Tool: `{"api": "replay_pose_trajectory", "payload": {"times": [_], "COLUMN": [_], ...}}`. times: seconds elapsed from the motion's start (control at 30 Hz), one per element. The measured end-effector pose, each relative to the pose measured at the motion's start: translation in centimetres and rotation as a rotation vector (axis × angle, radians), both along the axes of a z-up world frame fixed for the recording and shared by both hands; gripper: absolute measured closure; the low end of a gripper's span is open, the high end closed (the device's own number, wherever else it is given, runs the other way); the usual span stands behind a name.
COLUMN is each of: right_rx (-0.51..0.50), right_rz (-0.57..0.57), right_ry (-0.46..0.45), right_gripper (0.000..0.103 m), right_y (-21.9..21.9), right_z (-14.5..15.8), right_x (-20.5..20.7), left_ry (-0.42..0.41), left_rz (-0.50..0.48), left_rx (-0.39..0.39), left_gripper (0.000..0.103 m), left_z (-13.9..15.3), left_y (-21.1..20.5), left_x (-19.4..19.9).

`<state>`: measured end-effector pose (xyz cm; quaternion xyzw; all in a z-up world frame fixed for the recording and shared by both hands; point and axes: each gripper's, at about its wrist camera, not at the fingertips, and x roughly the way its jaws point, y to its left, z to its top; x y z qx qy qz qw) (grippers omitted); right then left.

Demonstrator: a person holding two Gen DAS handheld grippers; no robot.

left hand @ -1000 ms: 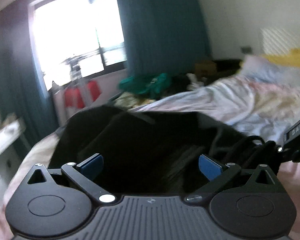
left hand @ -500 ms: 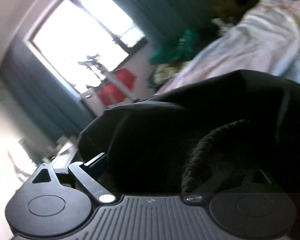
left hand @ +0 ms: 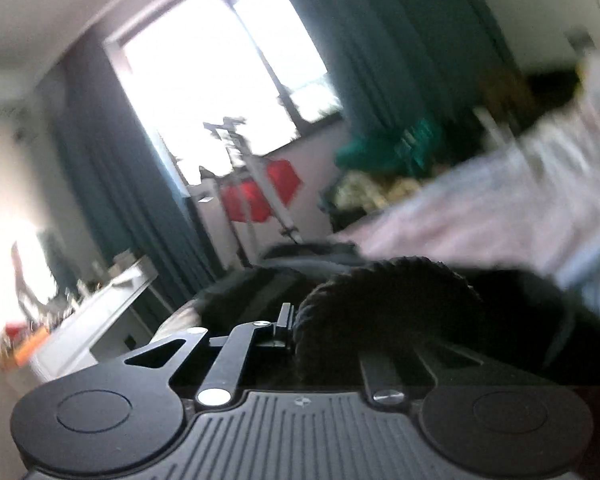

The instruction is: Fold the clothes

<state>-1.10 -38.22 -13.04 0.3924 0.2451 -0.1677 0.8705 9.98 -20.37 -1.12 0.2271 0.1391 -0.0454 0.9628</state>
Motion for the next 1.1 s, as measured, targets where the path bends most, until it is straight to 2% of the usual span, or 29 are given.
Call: {"api": "replay_pose_trajectory", "payload": {"times": [0.13, 0.23, 0.3, 0.4, 0.5, 0.67, 0.73, 0.83, 0.97, 1.1], "right_rx": [0.026, 0.018, 0.013, -0.003, -0.004, 0.019, 0.033, 0.049, 0.042, 0.05], "right_rz": [0.101, 0.252, 0.352, 0.498, 0.639, 0.833, 0.904, 0.955, 0.984, 1.004], "right_ry": [-0.049, -0.105, -0.14, -0.179, -0.198, -0.237, -0.255, -0.236, -0.153, -0.096], "right_gripper": [0.089, 0.089, 0.089, 0.088, 0.088, 0.088, 0.088, 0.088, 0.086, 0.084], "right_y": [1.1, 4.3, 7.2, 12.7, 19.2, 30.4, 34.7, 39.5, 42.4, 43.9], "right_z": [0.6, 2.3, 3.7, 5.5, 7.0, 8.1, 8.2, 6.8, 3.1, 0.2], "right_x": [-0.3, -0.9, -1.5, -2.1, -1.9, 2.3, 4.6, 8.4, 11.9, 14.1], "left_ry": [-0.029, -0.037, -0.054, -0.089, -0.085, -0.126, -0.102, -0.027, 0.107, 0.184], "left_rz": [0.051, 0.098, 0.126, 0.169, 0.227, 0.358, 0.412, 0.49, 0.56, 0.585], "left_rx": [-0.219, -0.381, -0.452, -0.465, -0.499, -0.529, -0.545, -0.529, -0.5, -0.535], "left_gripper": [0.092, 0.093, 0.093, 0.093, 0.093, 0.093, 0.093, 0.093, 0.092, 0.091], "left_z": [5.8, 9.5, 11.1, 13.1, 15.0, 18.1, 18.3, 16.6, 10.7, 6.4], "left_y": [6.5, 11.9, 16.5, 22.9, 29.1, 40.0, 43.8, 48.8, 51.8, 53.3], "left_x": [-1.8, -2.9, -3.5, -3.9, -2.9, 0.2, 2.5, 6.2, 10.2, 12.3]}}
